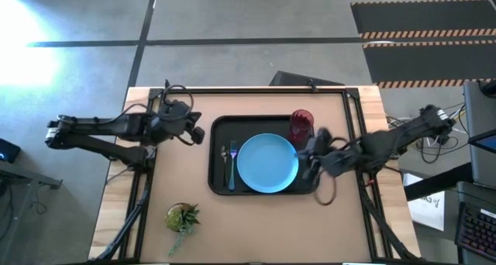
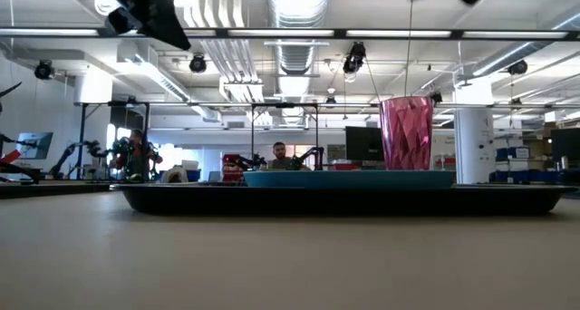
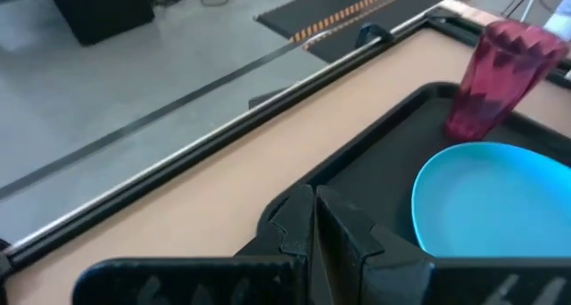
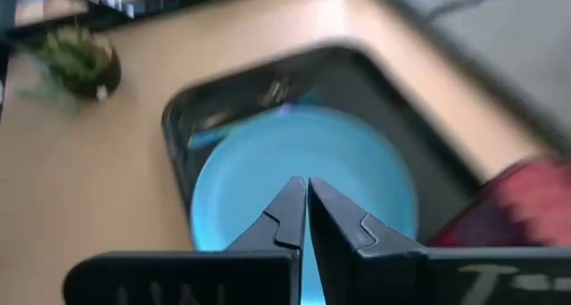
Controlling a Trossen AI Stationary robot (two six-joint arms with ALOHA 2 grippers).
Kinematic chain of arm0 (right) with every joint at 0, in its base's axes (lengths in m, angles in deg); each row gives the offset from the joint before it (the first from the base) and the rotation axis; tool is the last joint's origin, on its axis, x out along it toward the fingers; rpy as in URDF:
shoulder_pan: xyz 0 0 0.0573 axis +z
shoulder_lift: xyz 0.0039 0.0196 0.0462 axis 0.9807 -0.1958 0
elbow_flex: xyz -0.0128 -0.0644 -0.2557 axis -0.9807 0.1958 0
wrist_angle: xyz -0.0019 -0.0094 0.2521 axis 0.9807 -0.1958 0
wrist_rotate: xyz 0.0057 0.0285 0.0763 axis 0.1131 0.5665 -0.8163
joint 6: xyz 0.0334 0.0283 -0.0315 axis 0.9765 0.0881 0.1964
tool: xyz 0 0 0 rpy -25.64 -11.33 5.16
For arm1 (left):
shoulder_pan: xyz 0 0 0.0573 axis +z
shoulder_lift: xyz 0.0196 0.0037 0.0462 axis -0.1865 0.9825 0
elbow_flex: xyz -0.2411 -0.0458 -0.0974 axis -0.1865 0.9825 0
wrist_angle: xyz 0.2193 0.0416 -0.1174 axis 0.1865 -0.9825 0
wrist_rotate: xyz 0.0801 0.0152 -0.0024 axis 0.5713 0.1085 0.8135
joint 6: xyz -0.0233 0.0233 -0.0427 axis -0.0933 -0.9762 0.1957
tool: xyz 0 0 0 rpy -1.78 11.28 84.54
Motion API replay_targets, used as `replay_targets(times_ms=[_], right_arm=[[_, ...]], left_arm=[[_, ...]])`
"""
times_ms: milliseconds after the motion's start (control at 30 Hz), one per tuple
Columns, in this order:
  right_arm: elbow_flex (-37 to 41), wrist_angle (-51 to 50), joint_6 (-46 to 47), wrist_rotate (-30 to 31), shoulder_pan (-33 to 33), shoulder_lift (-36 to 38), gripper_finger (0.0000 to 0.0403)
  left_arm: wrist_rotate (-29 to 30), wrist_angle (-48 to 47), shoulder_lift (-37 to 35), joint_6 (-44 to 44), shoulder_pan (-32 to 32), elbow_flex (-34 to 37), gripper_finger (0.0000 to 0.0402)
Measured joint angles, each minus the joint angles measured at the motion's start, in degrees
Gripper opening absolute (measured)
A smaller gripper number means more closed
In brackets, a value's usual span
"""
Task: Pick and place plate/cup/fork/spoon on tray
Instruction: Return to Home Position
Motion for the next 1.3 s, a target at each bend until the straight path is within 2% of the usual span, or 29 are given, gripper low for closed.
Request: replay_targets(times_ms=[167,400,633,1067,1300], right_arm=[[-7.94,-4.77,-8.91,5.46,0.00,4.69,0.0009],[-12.36,-4.74,-17.90,6.92,0.00,10.53,0.0009],[-11.81,-5.45,-19.01,6.89,-0.02,12.39,0.0009],[-11.70,-6.48,-18.08,6.75,-0.03,9.76,0.0009],[-11.83,-5.98,-20.19,6.87,-0.02,14.31,0.0009]], left_arm=[[-0.13,-0.56,-4.27,-3.23,-0.05,0.37,0.0000],[-0.24,-1.07,-9.09,-5.11,-0.03,0.48,0.0000],[-0.31,-1.86,-10.36,-3.91,-0.03,1.95,0.0000],[-1.51,-1.75,-8.12,-0.01,0.01,7.23,0.0000],[-4.17,-1.88,-10.73,-0.54,0.01,8.25,0.0000]])
